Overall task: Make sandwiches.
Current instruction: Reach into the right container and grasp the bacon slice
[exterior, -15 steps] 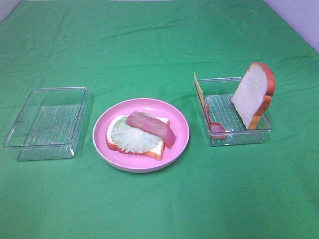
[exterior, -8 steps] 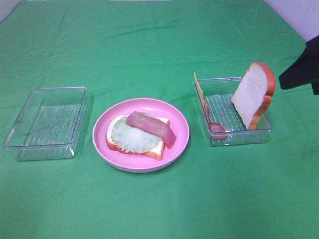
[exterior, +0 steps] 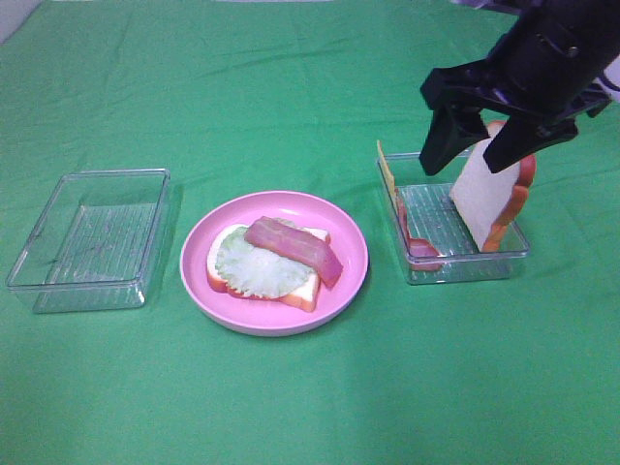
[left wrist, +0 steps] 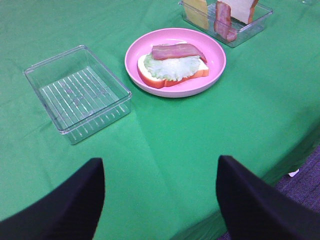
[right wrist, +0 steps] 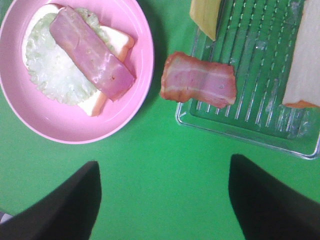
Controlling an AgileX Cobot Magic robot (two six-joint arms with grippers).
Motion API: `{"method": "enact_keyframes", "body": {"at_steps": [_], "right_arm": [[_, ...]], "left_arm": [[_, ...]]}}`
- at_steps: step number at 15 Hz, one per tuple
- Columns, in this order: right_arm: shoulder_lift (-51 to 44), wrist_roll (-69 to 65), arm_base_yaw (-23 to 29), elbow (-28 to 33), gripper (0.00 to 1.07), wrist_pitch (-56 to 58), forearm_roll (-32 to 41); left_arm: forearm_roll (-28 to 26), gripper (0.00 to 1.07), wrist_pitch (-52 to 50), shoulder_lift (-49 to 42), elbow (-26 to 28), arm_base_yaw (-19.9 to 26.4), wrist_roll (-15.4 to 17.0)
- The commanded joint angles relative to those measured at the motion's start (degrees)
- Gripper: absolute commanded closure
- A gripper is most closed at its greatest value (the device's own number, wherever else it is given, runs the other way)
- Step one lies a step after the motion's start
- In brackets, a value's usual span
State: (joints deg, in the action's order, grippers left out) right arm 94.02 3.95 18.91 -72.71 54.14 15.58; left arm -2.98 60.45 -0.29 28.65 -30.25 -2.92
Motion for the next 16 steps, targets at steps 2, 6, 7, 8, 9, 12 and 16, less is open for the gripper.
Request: {"method": "enact_keyframes", "body": {"at_steps": [2, 6, 7, 8, 9, 12, 16], "right_arm": [[8.65, -9.11, 3.55, -7.79, 0.40, 4.93, -5.84], [18.96, -11.80, 3.55, -17.76, 0.43, 9.97, -7.79], [21.14, -11.80, 3.55, -19.42, 0.43, 10.43, -8.02], [21.94, -11.80, 3.55, -20.17, 0.43, 10.49, -8.02], [24.81, -11.80, 3.55, -21.89, 0.44, 10.49, -8.02], [27.16, -11.80, 3.55, -21.94, 0.50, 10.26, -8.02], [27.56, -11.80, 3.55, -21.94, 0.74, 9.05, -7.96]], "left_arm": [[-0.17, 0.45, -0.69, -1.38, -0.11, -0.11, -0.06], [-0.17, 0.45, -0.69, -1.38, -0.11, -0.11, -0.06], [-0.17, 0.45, -0.69, -1.38, -0.11, -0.11, -0.06], [-0.17, 0.45, -0.69, -1.38, -0.11, -0.11, -0.06], [-0.17, 0.45, -0.69, -1.38, -0.11, -0.11, -0.06], [-0.17, 0.45, -0.69, -1.38, -0.11, -0.11, 0.00], [-0.17, 0.45, -0.69, -1.38, -0.11, -0.11, 0.00]]}}
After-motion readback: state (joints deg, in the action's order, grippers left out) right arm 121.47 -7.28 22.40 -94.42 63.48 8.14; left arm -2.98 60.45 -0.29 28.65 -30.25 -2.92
